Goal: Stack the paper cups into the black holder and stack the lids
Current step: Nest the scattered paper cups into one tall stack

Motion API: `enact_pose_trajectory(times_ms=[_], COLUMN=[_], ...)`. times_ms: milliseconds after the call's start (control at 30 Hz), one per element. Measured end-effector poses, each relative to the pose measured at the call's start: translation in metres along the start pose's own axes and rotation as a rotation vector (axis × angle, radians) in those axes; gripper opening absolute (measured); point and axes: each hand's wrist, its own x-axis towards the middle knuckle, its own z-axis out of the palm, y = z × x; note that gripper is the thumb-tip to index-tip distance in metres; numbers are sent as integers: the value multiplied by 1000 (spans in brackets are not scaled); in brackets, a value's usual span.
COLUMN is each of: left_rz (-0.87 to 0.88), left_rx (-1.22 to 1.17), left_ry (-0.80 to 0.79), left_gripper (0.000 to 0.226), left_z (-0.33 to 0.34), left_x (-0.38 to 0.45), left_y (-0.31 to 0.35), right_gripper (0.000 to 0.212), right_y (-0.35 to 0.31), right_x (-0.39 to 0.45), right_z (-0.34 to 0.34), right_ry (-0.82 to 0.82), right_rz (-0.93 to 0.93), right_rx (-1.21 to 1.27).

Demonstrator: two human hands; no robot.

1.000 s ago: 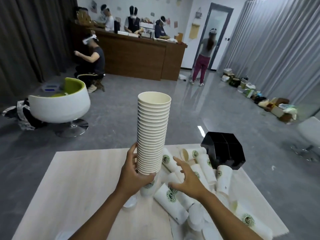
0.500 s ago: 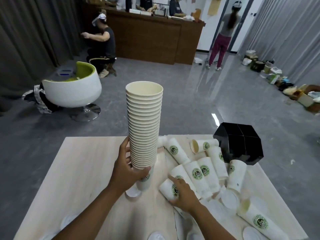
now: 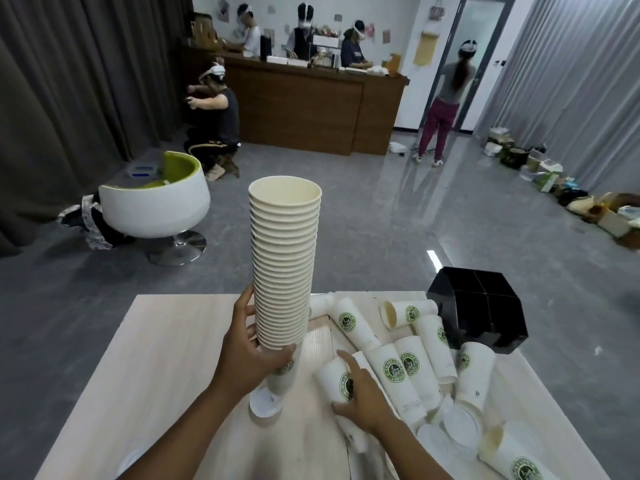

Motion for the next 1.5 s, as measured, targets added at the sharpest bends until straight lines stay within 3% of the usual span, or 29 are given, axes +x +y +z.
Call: enact_pose_trajectory(times_ms=[533, 667, 967, 1167, 1500], left_rz=[86, 98, 80, 85, 117], left_rx=[-80, -55, -33, 6, 33], left_ry=[-10, -27, -14, -10, -8], left_gripper=[115, 116, 113, 115, 116], left_z=[-38, -46, -54, -56, -53], left_x=[-16, -18, -11, -7, -2], left_y=[8, 3, 2, -3, 2], right_gripper=[99, 98, 94, 95, 89], right_y=[-284, -332, -377, -380, -355], right_x=[-22, -35, -28, -18, -8], right_z=[-222, -248, -237, -216, -175], right_ry=[681, 764, 812, 783, 588], right_rz=[-575, -706, -828, -815, -737], right_rx=[164, 175, 268, 263, 216])
